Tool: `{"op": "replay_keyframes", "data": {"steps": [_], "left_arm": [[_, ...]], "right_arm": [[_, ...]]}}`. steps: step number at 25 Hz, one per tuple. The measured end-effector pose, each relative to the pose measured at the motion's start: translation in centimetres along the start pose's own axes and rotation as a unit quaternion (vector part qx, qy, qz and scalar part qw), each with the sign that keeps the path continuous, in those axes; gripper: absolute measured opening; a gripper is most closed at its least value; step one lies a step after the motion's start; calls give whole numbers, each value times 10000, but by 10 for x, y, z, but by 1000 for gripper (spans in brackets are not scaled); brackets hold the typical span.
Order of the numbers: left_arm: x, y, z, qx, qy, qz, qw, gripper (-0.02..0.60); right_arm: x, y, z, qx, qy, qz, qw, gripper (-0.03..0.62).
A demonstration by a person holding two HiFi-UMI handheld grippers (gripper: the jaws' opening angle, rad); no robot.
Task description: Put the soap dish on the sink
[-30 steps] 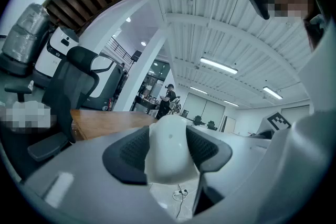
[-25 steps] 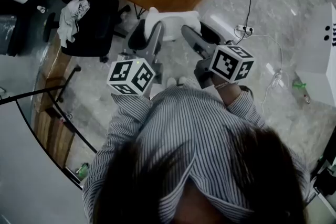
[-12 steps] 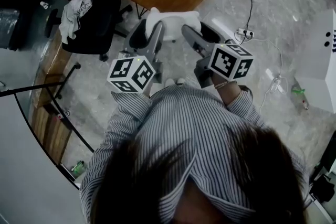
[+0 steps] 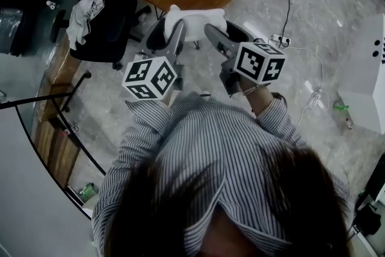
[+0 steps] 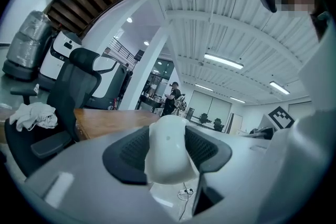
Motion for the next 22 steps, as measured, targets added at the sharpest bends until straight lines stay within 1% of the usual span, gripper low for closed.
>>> {"op": "replay_keyframes", "data": {"steps": [4, 9, 16, 22], "left_arm": [[-25, 1, 1, 3, 26, 27, 10000, 210], [-61, -5, 7, 172, 14, 204, 9996, 207], [-131, 5, 40, 246, -60, 341, 9991, 207], [-200, 25, 67, 138, -266, 513, 9982, 207]], "right_arm": [[-12, 13, -18, 6, -44, 34, 10000, 265], [-29, 24, -45, -10, -233, 87, 9997, 265], [-86, 50, -84, -44, -387, 108, 9992, 265], [-140, 82, -118, -207, -569, 51, 9982, 265]]}}
Point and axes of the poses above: the fingertips, and each gripper's own axes: x backward along the fingers, z to its left, y out of its top, the point moved 2 cm from there along x, backward along the fingers, and after that the axes turned 14 degrees about y, right-handed, at the moved point
